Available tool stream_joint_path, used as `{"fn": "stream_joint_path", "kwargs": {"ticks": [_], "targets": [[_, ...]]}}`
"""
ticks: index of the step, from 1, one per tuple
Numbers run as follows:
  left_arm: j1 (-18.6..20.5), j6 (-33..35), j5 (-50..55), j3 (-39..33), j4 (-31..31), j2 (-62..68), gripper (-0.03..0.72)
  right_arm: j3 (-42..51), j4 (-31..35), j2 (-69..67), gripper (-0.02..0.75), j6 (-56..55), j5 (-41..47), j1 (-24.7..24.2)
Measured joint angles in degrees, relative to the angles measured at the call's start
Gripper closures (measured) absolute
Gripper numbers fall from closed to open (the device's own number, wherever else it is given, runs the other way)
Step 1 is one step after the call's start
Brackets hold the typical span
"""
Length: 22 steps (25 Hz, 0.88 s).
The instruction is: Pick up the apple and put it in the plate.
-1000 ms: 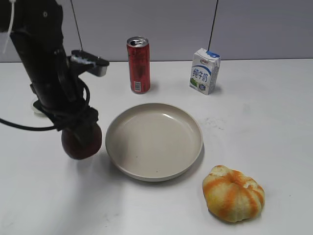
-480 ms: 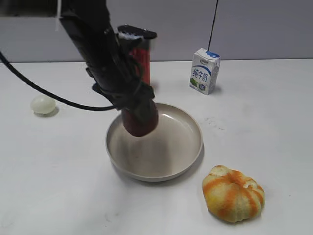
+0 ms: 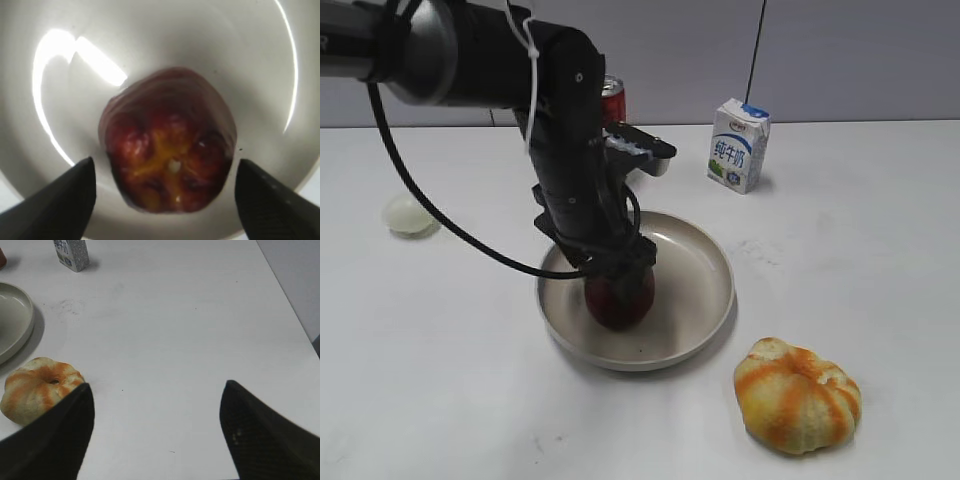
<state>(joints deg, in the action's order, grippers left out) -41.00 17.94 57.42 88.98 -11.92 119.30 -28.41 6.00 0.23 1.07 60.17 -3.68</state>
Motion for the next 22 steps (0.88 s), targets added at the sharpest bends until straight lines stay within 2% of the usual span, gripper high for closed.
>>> {"fn": "stream_joint_path", "kwargs": {"ticks": [7,10,14,16,22], "targets": [[0.5,0.0,8.9,10.23,0.96,-1.73,0.04,0.0,0.05,0.0,0.149,0.0,0.0,0.0],[2.67,-0.38,11.3,14.79,2.6,-3.78,0.047,0.0,0.05,0.0,0.149,0.0,0.0,0.0],[9.47,-3.38,11.96,16.43,5.61,-5.93,0.064,0.0,0.05,0.0,0.149,0.0,0.0,0.0],[14.14,-5.59,12.03,16.29,7.0,-6.64,0.076,0.0,0.05,0.0,0.149,-0.07,0.0,0.0],[27.25,-7.39,12.03,9.61,8.35,-12.92,0.095,0.0,0.05,0.0,0.149,-0.01,0.0,0.0]]}}
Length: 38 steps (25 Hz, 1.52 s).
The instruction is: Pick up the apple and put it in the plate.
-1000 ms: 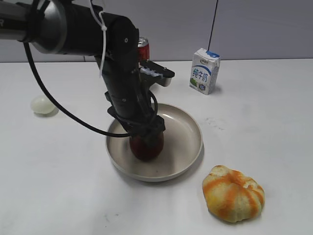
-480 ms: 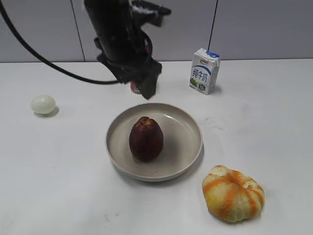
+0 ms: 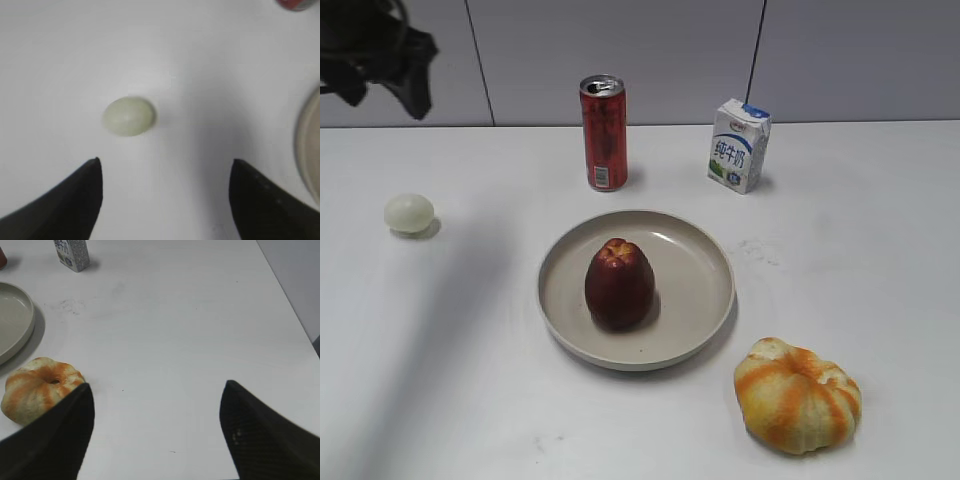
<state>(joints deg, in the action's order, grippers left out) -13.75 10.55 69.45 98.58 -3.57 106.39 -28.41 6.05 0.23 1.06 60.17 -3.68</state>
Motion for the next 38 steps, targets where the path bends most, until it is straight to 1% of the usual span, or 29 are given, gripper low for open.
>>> {"fn": "stream_joint_path", "kwargs": {"ticks": [2,4,6,9,16,20,23,27,32,38], "targets": [[4.09,-0.07,0.01,-4.31,0.0,-3.31,0.095,0.0,0.0,0.0,0.149,0.0,0.0,0.0],[7.33,-0.2,0.01,-9.33,0.16,-8.04,0.096,0.0,0.0,0.0,0.149,0.0,0.0,0.0],[9.13,-0.31,0.01,-14.96,0.72,-13.37,0.099,0.0,0.0,0.0,0.149,0.0,0.0,0.0],[9.48,-0.37,0.14,-24.89,1.22,-22.7,0.101,0.0,0.0,0.0,0.149,0.0,0.0,0.0],[9.48,-0.37,-0.89,-47.53,-0.1,-43.54,0.109,0.0,0.0,0.0,0.149,-0.04,0.0,0.0],[9.48,-0.37,-2.96,-59.0,-0.28,-54.63,0.11,0.0,0.0,0.0,0.149,-0.04,0.0,0.0],[9.48,-0.68,-3.47,-65.69,-0.28,-62.35,0.112,0.0,0.0,0.0,0.149,-0.04,0.0,0.0],[9.48,-1.91,-5.89,-70.85,-0.85,-72.34,0.113,0.0,0.0,0.0,0.149,-0.04,0.0,0.0],[9.48,-2.4,-7.16,-70.92,-0.99,-83.02,0.113,0.0,0.0,0.0,0.149,-0.04,0.0,0.0],[9.48,-2.4,-7.21,-70.94,-0.99,-92.31,0.115,0.0,0.0,0.0,0.149,-0.04,0.0,0.0]]}}
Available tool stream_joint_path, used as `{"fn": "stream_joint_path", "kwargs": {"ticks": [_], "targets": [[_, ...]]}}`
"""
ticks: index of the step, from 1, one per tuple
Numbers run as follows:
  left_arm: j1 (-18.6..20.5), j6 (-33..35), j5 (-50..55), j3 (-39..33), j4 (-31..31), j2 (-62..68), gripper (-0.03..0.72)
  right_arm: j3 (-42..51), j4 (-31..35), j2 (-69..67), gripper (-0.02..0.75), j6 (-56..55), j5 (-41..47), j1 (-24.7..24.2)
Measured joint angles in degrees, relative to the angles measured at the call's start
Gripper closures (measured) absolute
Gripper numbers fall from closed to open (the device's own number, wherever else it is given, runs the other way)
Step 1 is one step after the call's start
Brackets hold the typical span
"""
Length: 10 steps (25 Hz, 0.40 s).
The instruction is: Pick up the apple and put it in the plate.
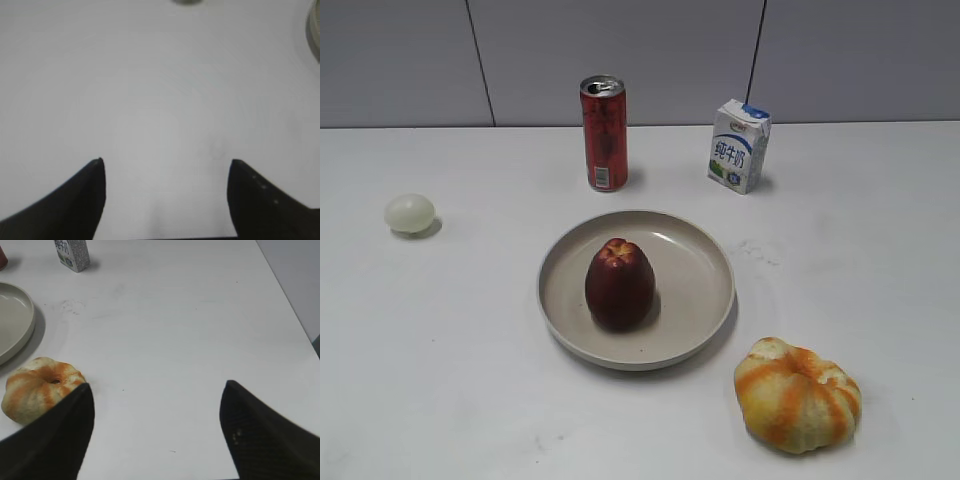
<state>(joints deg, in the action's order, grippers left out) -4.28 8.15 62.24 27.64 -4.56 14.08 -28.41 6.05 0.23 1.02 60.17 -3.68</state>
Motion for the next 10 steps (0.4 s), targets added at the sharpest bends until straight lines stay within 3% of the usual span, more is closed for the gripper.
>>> {"fn": "stream_joint_path", "kwargs": {"ticks": [10], "targets": [[0.0,0.0,0.18,-0.42,0.16,-13.92,0.116,0.0,0.0,0.0,0.149,0.0,0.0,0.0]]}}
